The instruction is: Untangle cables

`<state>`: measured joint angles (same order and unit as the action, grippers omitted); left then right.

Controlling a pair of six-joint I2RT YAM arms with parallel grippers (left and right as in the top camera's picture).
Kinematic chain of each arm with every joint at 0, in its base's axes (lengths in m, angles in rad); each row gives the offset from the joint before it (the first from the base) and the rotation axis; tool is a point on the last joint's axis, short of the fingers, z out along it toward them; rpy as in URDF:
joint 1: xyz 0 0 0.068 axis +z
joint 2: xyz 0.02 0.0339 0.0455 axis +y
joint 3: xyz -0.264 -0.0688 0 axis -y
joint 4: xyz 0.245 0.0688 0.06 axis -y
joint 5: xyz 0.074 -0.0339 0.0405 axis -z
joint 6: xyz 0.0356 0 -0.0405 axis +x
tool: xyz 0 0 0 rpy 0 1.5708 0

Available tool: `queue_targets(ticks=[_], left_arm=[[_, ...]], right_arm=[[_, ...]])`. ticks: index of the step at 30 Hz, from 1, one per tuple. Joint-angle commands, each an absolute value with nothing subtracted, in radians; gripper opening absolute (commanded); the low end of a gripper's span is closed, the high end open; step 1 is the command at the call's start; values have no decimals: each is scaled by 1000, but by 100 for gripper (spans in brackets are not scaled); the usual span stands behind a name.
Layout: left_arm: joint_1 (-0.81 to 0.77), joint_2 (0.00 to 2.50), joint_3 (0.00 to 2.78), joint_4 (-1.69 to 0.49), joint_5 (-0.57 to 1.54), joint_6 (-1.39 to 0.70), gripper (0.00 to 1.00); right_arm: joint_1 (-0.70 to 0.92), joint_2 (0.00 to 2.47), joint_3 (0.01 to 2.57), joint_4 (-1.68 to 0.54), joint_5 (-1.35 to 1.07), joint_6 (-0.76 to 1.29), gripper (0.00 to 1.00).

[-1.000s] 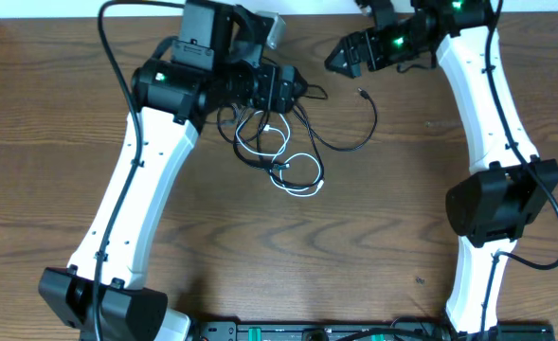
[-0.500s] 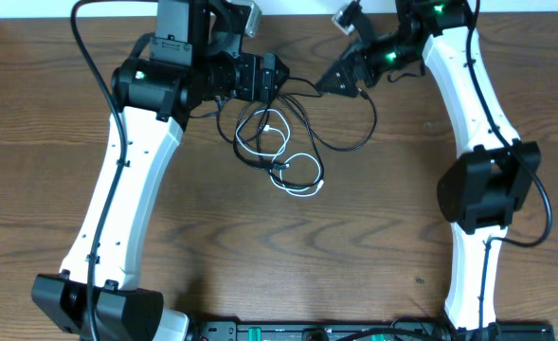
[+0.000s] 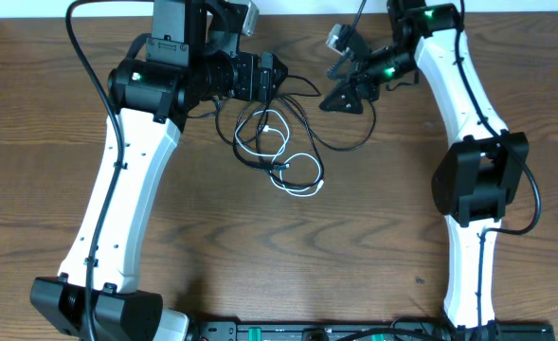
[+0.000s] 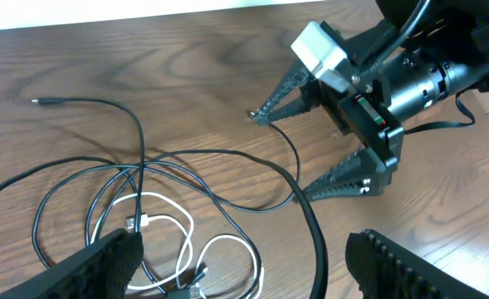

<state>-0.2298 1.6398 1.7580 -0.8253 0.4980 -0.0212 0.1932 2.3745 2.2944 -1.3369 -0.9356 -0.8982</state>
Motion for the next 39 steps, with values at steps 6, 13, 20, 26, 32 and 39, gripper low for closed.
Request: queue_targets(ticks=[6, 13, 20, 26, 32, 39], left_arm=[[-226, 1613, 1771, -822, 493, -5, 84], [-226, 1613, 1771, -822, 493, -13, 84], [-226, 1613, 1771, -822, 493, -12, 84], [-224, 1613, 1771, -812, 472, -11, 84], [-176, 1613, 1771, -754, 459, -12, 84], [-101, 1613, 1771, -735, 459, -12, 84]], right_arm=[[246, 2376, 2294, -1271, -949, -901, 83], [251, 2376, 2294, -1121, -953, -728, 76], [251, 2376, 2294, -1058, -981, -583, 26], [221, 2363, 2295, -1021, -1009, -414, 1], [167, 2279, 2296, -1028, -917, -263, 1], [118, 2161, 2296, -1128, -563, 15, 1]])
